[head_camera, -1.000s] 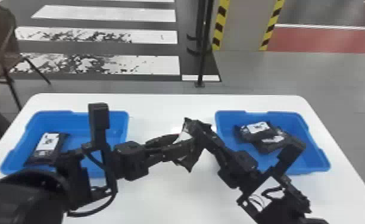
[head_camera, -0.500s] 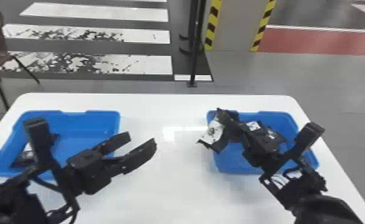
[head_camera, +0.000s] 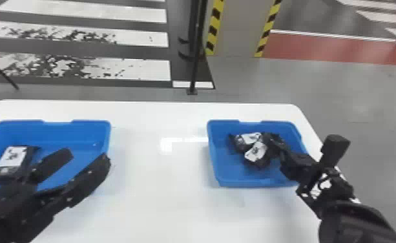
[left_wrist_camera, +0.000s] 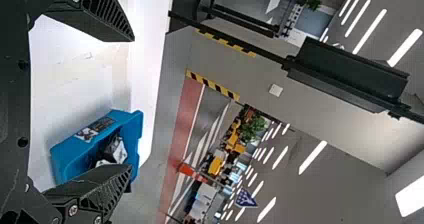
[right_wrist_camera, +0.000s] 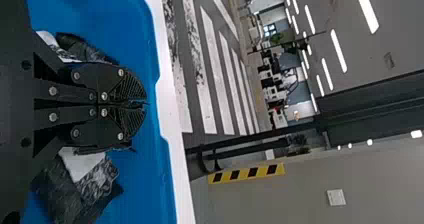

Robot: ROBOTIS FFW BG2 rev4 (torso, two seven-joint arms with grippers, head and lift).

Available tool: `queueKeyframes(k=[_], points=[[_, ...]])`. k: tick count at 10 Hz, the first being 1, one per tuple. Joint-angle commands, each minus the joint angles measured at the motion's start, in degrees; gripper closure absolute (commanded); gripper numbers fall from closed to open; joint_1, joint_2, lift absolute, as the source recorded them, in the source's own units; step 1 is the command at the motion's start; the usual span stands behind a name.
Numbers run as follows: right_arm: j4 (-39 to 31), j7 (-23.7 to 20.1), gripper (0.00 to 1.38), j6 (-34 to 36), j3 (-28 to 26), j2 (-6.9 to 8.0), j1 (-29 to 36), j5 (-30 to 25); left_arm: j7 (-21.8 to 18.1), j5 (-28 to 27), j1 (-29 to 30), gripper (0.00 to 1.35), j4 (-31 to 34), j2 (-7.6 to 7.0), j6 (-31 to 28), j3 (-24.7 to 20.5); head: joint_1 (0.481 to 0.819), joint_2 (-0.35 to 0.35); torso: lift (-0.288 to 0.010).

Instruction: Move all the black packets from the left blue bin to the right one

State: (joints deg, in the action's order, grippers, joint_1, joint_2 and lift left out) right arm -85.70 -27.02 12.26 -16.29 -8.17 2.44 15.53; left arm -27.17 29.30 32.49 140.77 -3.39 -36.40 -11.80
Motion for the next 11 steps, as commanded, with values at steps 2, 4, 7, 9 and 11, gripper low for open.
queueKeyframes(k=[2,4,7,9,11], points=[[-1.3,1.7,0.36,-5.5,-0.7,0.26,2.8,-4.3,0.8,-0.6,2.9,0.14,2.2,1.19,1.2,-3.5,0.695,-0.215,-0.14],[-13.4,4.6,0.12,-8.0,-0.7,2.89,11.3,-8.2,0.9,-1.2,2.7,0.14,2.2,0.75,0.7,-6.6,0.695,-0.2,-0.14],[-27.0,5.7,0.12,-10.0,1.2,5.97,23.7,-8.2,1.2,-3.4,0.6,0.14,2.2,0.58,-5.1,-13.0,0.695,-0.127,-0.14],[-33.9,5.7,0.12,-11.0,2.3,7.47,30.7,-6.4,1.3,-6.6,-2.0,0.14,1.7,0.58,-9.0,-16.2,0.695,-0.033,-0.14],[-39.4,6.0,0.13,-11.3,2.5,8.22,36.7,-6.2,1.4,-10.0,-6.5,0.14,-2.3,-0.3,-10.6,-16.8,0.695,0.029,-0.14]])
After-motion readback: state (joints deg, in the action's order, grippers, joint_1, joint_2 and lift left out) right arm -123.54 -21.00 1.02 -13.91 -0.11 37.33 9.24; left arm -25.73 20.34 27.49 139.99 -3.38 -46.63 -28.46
